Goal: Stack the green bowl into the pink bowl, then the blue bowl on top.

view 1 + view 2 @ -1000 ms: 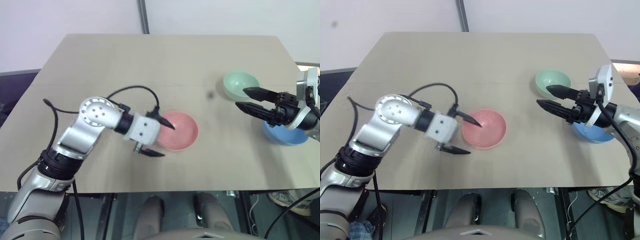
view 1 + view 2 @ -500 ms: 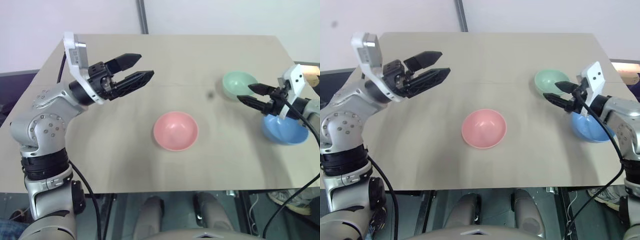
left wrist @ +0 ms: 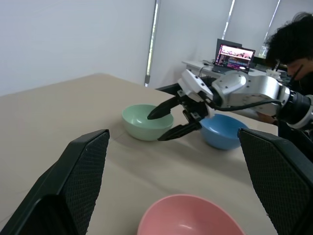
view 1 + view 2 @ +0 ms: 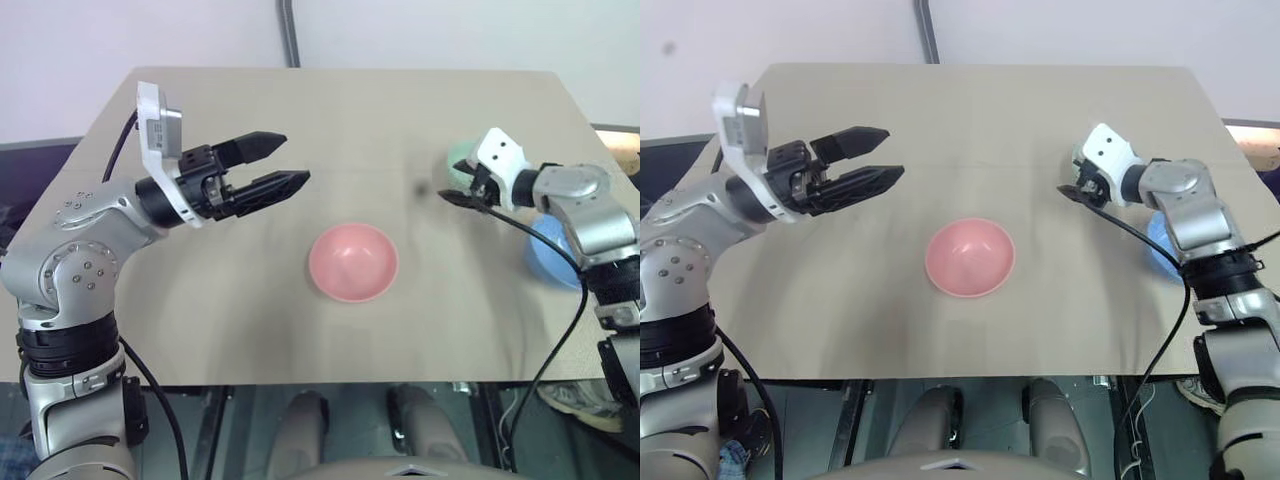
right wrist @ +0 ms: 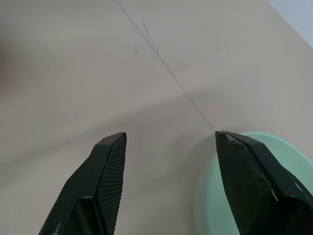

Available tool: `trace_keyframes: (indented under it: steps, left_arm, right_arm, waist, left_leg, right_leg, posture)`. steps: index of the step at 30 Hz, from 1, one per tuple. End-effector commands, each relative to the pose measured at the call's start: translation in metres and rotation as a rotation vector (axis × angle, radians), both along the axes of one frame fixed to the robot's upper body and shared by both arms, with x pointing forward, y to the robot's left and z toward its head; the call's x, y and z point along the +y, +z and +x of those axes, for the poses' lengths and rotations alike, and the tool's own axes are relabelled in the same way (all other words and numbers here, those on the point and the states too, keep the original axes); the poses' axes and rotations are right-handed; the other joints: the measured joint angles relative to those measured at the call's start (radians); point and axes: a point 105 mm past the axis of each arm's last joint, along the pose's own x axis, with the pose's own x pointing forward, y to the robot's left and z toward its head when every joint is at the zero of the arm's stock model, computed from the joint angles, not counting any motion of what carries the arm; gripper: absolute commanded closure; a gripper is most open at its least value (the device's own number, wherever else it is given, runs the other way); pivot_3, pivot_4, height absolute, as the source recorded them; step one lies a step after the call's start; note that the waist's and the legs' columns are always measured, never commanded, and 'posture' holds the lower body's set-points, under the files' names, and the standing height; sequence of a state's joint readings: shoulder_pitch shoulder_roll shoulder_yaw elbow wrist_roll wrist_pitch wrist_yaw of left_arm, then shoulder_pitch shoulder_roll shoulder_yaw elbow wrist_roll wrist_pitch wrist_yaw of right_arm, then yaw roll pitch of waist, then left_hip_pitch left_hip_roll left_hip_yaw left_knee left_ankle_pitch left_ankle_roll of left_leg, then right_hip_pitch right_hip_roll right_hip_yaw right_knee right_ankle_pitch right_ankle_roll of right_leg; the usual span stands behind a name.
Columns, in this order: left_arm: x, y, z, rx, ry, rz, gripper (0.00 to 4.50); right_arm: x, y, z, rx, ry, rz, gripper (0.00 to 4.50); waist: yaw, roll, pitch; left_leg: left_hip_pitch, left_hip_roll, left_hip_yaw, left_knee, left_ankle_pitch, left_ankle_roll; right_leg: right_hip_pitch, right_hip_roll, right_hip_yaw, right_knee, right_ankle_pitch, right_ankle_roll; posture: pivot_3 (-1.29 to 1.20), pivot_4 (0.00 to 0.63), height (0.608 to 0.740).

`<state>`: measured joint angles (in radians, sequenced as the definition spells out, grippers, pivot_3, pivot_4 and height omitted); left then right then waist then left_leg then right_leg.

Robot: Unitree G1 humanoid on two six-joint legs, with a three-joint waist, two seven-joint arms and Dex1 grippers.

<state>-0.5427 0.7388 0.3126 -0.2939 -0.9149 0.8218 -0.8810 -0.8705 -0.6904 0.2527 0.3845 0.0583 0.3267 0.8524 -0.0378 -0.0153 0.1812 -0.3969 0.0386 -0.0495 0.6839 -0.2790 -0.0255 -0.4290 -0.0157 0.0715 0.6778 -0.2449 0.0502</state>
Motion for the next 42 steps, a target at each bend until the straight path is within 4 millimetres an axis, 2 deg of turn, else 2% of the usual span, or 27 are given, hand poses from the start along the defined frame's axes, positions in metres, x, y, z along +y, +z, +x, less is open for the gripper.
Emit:
trace_keyframes:
  steps: [1,10,11,13,17,22,25,28,31,33,35,38,42]
  left_arm:
    - [-0.004,0.009,-0.008,-0.059,-0.02,0.015,0.07]
    - [-0.005,0.01,-0.011,-0.065,-0.019,0.014,0.07]
    - [-0.005,0.01,-0.011,-0.063,-0.017,0.012,0.0]
    - [-0.005,0.009,-0.01,-0.064,-0.012,0.027,0.0]
    - [-0.004,0.008,-0.01,-0.067,-0.003,0.032,0.0]
    - [-0.005,0.006,-0.011,-0.066,-0.009,0.037,0.0]
    - [-0.005,0.004,-0.01,-0.062,-0.007,0.047,0.0]
    - [-0.004,0.0,-0.009,-0.057,-0.004,0.059,0.0]
    - [-0.003,-0.001,-0.009,-0.054,-0.003,0.061,0.0]
    - [-0.004,-0.001,-0.009,-0.054,-0.006,0.062,0.0]
    - [-0.004,-0.001,-0.009,-0.054,-0.008,0.071,0.0]
    - [-0.004,-0.001,-0.007,-0.052,-0.01,0.08,0.0]
    - [-0.004,-0.001,-0.006,-0.051,-0.023,0.091,0.0]
  right_arm:
    - [-0.01,0.007,0.014,-0.044,-0.064,-0.061,1.29]
    - [-0.018,-0.024,0.02,0.086,-0.107,-0.12,1.29]
    - [-0.018,-0.026,0.02,0.09,-0.101,-0.126,1.81]
    - [-0.016,-0.028,0.02,0.089,-0.09,-0.132,2.41]
    - [-0.013,-0.027,0.02,0.081,-0.068,-0.131,4.45]
    - [-0.008,-0.022,0.018,0.062,-0.034,-0.14,4.48]
    - [0.015,-0.004,0.013,0.017,0.052,-0.048,4.48]
    - [0.048,0.021,-0.005,0.022,0.176,0.123,4.48]
    - [0.068,0.039,-0.023,0.01,0.27,0.208,4.48]
    - [0.088,0.058,-0.045,-0.01,0.396,0.269,4.48]
    - [0.107,0.067,-0.073,-0.017,0.541,0.284,4.48]
    - [0.126,0.064,-0.114,0.017,0.734,0.269,4.48]
    - [0.133,0.029,-0.145,0.056,0.861,0.082,4.48]
  waist:
    - [-0.002,0.0,0.0]
    - [-0.006,0.0,0.0]
    - [-0.006,0.0,0.0]
    - [-0.006,0.0,0.0]
    - [-0.007,0.0,0.0]
    - [-0.006,0.0,0.0]
    - [-0.007,0.0,0.0]
    - [-0.014,0.001,0.0]
    - [-0.009,0.001,0.001]
    - [-0.003,0.001,0.001]
    - [0.0,0.001,0.001]
    - [0.0,0.001,0.001]
    - [0.001,0.001,0.0]
  left_leg:
    - [0.0,0.0,0.0,0.0,0.0,0.0]
    - [0.0,0.0,0.0,-0.001,0.0,0.0]
    - [0.0,0.0,0.0,-0.001,0.0,0.0]
    - [0.0,0.0,0.0,-0.001,0.0,0.0]
    - [0.0,0.0,0.0,-0.001,0.0,0.0]
    - [0.0,0.0,0.0,-0.001,0.0,0.0]
    - [0.0,0.0,0.0,-0.001,0.0,0.0]
    - [0.0,0.0,0.0,-0.001,0.0,0.0]
    - [0.0,0.0,-0.001,-0.002,0.0,0.0]
    - [-0.001,0.0,-0.001,-0.001,0.0,0.0]
    - [-0.001,0.0,-0.001,-0.001,0.0,0.0]
    - [-0.002,0.0,-0.002,-0.001,0.0,0.0]
    - [-0.001,0.0,-0.002,-0.001,0.0,0.0]
  right_leg:
    - [0.0,0.0,0.0,0.0,0.0,0.0]
    - [-0.001,0.0,0.0,0.0,0.0,0.0]
    - [-0.001,0.0,0.0,0.0,0.0,0.0]
    - [-0.001,0.0,0.0,0.0,0.0,0.0]
    - [-0.001,0.0,0.0,0.0,0.0,0.0]
    - [-0.001,0.0,0.0,0.0,0.0,0.0]
    - [-0.001,0.0,0.0,0.0,0.0,0.0]
    - [-0.002,0.0,0.0,0.001,0.0,0.0]
    - [-0.002,0.001,0.0,0.001,0.0,0.0]
    - [-0.002,0.0,0.0,0.001,0.0,0.0]
    - [-0.002,0.0,-0.001,0.0,0.0,0.0]
    - [-0.002,0.0,-0.002,0.0,0.0,0.0]
    - [-0.001,0.0,-0.002,0.0,0.0,0.0]
  posture:
    - [0.0,0.15,0.74]
    - [0.0,0.15,0.74]
    - [0.0,0.15,0.74]
    - [0.0,0.15,0.74]
    - [0.0,0.15,0.74]
    - [0.0,0.15,0.74]
    - [0.0,0.15,0.74]
    - [0.0,0.15,0.74]
    - [0.0,0.15,0.74]
    - [0.0,0.15,0.74]
    - [0.0,0.15,0.74]
    - [0.0,0.15,0.74]
    - [0.0,0.15,0.74]
